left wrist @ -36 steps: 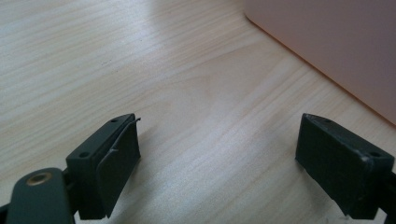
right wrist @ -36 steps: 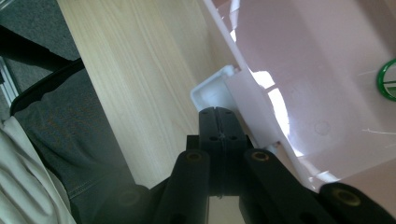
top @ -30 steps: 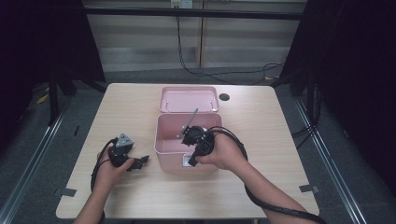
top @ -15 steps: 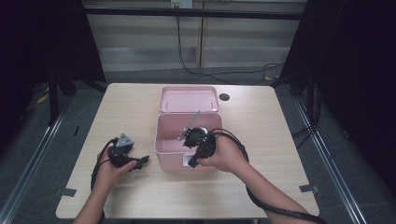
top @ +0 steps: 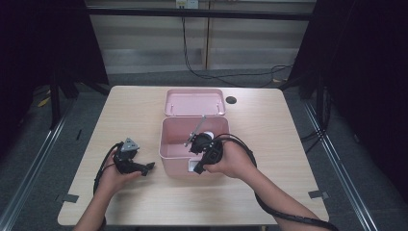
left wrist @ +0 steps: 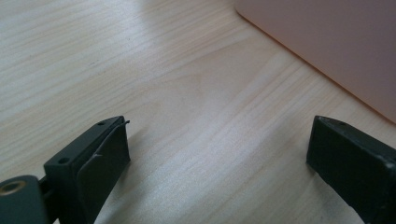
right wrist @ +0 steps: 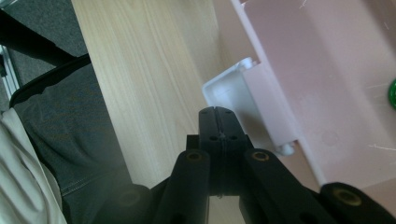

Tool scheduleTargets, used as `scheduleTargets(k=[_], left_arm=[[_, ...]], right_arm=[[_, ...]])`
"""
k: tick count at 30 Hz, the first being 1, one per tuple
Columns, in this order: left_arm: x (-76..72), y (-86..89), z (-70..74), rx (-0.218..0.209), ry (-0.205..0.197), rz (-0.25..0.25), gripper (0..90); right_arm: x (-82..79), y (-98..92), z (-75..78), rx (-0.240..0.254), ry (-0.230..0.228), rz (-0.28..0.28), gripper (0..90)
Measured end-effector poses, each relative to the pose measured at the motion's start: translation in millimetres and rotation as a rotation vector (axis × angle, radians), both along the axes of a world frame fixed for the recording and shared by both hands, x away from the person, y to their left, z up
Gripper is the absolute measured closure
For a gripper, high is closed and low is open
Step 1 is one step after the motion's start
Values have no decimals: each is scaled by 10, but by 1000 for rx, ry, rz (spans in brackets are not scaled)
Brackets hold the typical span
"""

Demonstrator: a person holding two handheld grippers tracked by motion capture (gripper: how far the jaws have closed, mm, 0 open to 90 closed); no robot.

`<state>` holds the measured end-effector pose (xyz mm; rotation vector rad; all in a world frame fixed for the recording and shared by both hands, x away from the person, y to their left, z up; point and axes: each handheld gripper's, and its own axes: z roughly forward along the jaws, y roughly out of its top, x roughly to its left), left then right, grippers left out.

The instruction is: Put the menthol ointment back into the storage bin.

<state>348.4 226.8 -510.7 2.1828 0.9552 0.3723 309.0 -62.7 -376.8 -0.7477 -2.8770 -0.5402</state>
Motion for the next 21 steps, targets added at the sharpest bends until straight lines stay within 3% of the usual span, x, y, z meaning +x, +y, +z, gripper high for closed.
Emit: scheduleTargets(k=[9,21], left_arm=[[-1,-4,1,0,2,6,51],[1,-8,0,0,2,6,49]], right_arm=[[-8,0,-12,7,-3,12,900],[15,-10,67,-8,-66,1,900]])
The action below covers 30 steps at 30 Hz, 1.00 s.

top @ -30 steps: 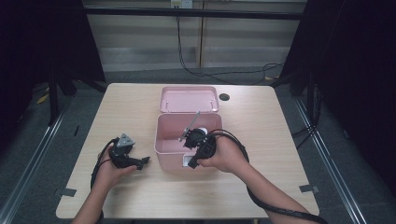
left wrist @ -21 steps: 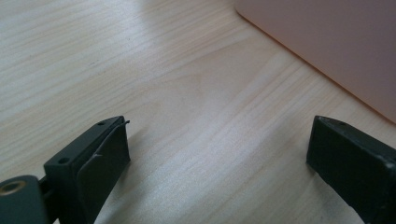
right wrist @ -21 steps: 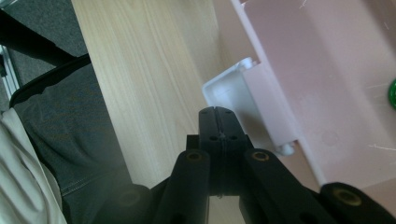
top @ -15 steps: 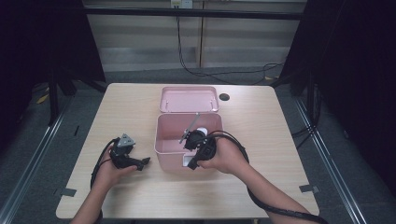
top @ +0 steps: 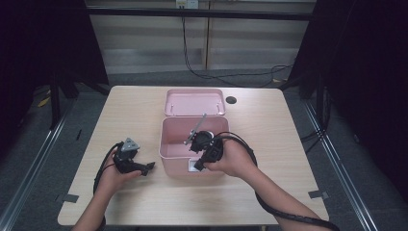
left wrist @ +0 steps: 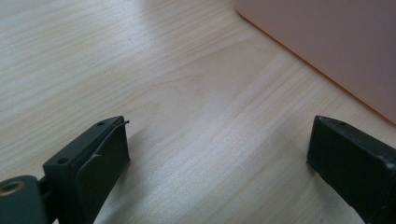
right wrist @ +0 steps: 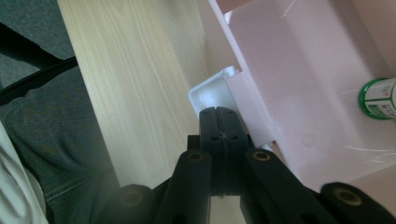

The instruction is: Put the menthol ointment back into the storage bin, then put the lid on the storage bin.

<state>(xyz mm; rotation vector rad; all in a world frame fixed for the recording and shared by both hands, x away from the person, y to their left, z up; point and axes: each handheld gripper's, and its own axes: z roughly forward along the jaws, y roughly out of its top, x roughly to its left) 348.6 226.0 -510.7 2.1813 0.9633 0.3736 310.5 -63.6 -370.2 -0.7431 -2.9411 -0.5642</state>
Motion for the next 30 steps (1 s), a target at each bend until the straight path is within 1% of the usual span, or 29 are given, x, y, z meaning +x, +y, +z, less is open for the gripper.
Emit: scheduleTargets(k=[2,4,5,6,11,12,13,15,16,17,19,23,24,26,28,30], left_arm=[[0,0,0,0,0,0,49],[0,0,0,0,0,0,49],[0,0,0,0,0,0,49],[0,-1,-1,0,-2,2,49],[8,0,2,5,-4,-2,50],[11,-6,5,0,5,1,51],[18,-5,17,12,9,1,54],[33,-6,40,23,20,7,79],[45,1,55,26,33,7,99],[57,7,69,24,41,13,123],[81,20,93,13,67,22,160],[127,14,141,10,124,31,177],[149,13,168,19,144,25,181],[184,-4,217,12,170,33,195],[226,-24,282,4,189,43,202],[274,-41,359,-3,216,40,216]], right_arm=[[-7,11,2,-9,-1,-1,900],[-10,14,5,-12,-12,10,900],[-8,14,4,-14,-6,13,900],[-4,12,-1,-13,-8,21,900],[-5,9,-5,-12,-8,27,900],[-6,8,-5,-11,-7,26,900],[-5,5,-7,-8,-7,26,900],[-5,-5,-8,-1,-4,26,900],[-3,-12,-13,4,-7,33,900],[-6,-12,-13,8,-3,24,900],[-2,-20,-16,13,-5,27,900],[7,-29,-14,19,1,26,900],[6,-30,-14,21,3,24,900],[2,-30,-14,23,7,18,900],[3,-35,-19,25,-1,27,900],[-1,-36,-22,30,-2,25,900]])
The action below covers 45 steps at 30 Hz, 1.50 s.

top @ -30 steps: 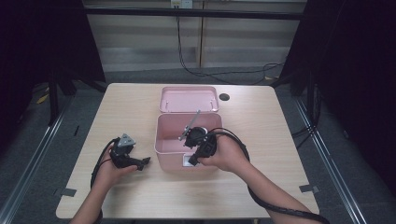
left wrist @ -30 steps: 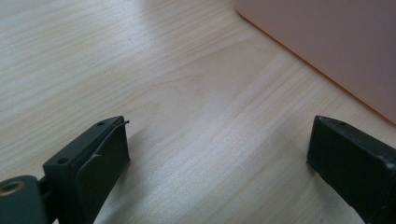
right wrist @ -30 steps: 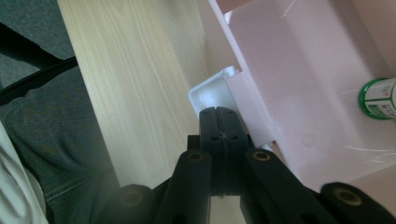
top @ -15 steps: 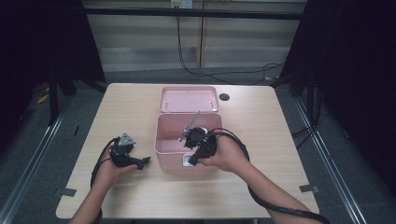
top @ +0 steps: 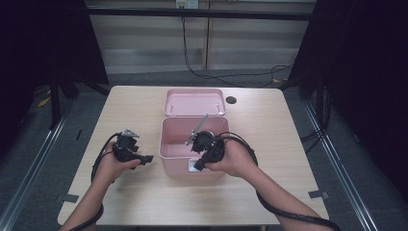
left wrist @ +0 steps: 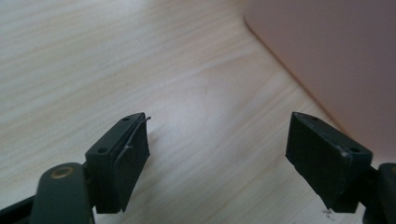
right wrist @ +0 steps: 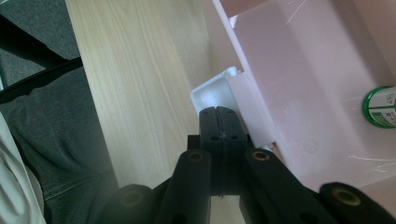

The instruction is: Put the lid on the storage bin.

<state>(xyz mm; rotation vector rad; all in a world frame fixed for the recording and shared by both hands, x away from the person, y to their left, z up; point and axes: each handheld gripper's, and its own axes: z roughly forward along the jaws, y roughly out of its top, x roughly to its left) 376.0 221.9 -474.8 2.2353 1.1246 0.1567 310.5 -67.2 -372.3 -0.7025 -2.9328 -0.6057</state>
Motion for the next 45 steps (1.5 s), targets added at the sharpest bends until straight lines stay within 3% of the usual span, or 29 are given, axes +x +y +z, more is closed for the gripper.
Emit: scheduleTargets(k=[9,17,32,36,45], left_arm=[[235,-80,335,-2,60,30,247],[430,-132,550,8,118,82,284],[701,-225,847,29,128,118,299],[800,-286,976,21,120,127,310],[928,-435,1124,38,130,123,331]], right_arm=[[9,-6,-1,2,2,2,900],[5,-8,-1,7,4,1,900],[10,-21,-6,18,6,6,900],[14,-26,-9,21,3,9,900],[19,-21,-6,19,9,5,900]])
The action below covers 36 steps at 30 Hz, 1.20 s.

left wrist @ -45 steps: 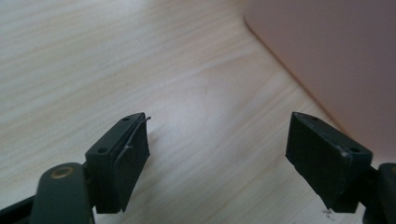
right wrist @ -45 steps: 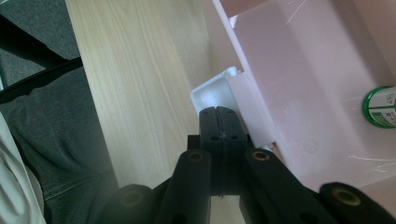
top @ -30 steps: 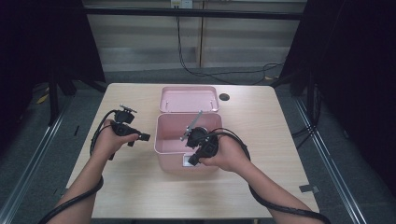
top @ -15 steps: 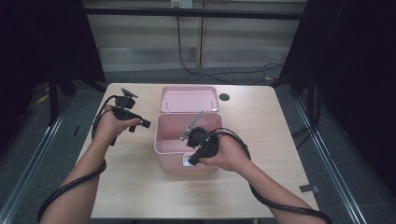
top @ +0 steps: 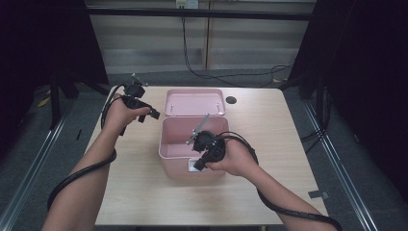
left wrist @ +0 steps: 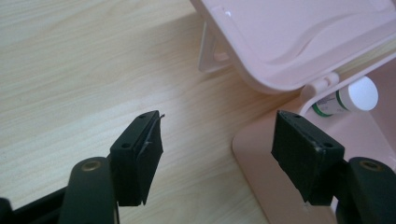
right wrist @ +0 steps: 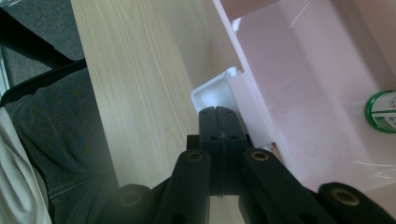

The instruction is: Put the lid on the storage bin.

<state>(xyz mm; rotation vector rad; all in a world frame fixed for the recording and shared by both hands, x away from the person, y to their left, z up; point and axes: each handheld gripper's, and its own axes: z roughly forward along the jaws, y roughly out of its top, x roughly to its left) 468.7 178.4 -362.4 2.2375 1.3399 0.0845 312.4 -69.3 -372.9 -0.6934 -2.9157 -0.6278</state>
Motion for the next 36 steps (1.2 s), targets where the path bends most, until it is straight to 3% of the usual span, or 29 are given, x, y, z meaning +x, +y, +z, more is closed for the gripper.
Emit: scheduleTargets(k=[11,17,23,36], left_arm=[[123,-167,91,-4,27,16,368],[201,-240,82,-2,46,24,387],[279,-288,74,27,44,36,408],[414,-391,29,29,58,43,427]], right_arm=[[12,2,0,3,1,4,900],[28,-3,-3,5,2,7,900],[38,-5,-3,5,3,9,900],[59,-5,-8,12,2,9,900]])
